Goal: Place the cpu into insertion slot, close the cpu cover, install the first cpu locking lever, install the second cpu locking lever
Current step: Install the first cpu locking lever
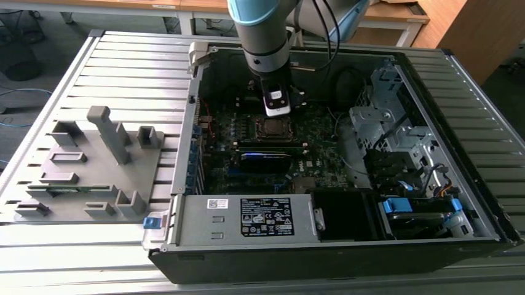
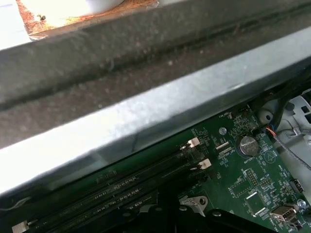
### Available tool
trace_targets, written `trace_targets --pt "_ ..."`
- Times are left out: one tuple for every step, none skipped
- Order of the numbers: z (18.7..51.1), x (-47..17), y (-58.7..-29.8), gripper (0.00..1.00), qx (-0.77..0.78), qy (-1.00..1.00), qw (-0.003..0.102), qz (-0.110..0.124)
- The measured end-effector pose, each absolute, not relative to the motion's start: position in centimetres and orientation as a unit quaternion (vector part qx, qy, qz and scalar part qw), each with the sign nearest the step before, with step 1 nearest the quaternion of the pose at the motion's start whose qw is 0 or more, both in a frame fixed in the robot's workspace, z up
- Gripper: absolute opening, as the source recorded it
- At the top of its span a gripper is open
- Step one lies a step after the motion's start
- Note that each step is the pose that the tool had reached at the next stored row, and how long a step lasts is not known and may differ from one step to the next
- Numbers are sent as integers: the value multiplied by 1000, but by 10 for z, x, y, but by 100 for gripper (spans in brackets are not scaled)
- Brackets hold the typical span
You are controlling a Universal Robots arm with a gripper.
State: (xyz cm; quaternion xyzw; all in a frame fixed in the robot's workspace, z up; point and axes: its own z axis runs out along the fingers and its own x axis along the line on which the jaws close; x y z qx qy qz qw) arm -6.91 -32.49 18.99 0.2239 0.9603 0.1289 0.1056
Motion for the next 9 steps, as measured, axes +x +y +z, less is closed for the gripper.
trace_targets --pt "190 -69 -325 11 224 960 106 129" --pt "190 -69 -325 11 224 960 106 129" --pt "190 -69 -325 11 224 960 106 129" --pt "190 -69 -325 11 224 960 106 129" --pt "190 -69 -325 11 224 960 106 129" --pt "190 -69 -325 11 224 960 106 129" --pt "190 -69 -325 11 224 960 106 129" --pt "190 -69 -325 11 224 960 106 129" --pt "190 -69 -325 11 224 960 106 129"
